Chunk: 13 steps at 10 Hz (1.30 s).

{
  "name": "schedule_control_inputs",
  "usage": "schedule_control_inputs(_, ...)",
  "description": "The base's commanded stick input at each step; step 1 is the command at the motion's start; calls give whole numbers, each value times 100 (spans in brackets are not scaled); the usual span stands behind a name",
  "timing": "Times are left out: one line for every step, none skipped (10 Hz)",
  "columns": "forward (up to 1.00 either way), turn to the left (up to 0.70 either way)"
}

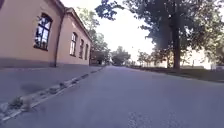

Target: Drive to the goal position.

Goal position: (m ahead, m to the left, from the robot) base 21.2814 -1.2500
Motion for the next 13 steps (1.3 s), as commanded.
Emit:
schedule_control_inputs(50, 0)
schedule_control_inputs(50, 0)
schedule_control_inputs(50, 0)
schedule_control_inputs(50, 0)
schedule_control_inputs(50, 0)
schedule_control_inputs(50, 0)
schedule_control_inputs(50, 0)
schedule_control_inputs(50, 0)
schedule_control_inputs(50, 28)
schedule_control_inputs(50, 50)
schedule_control_inputs(50, 28)
schedule_control_inputs(50, 0)
schedule_control_inputs(50, 0)
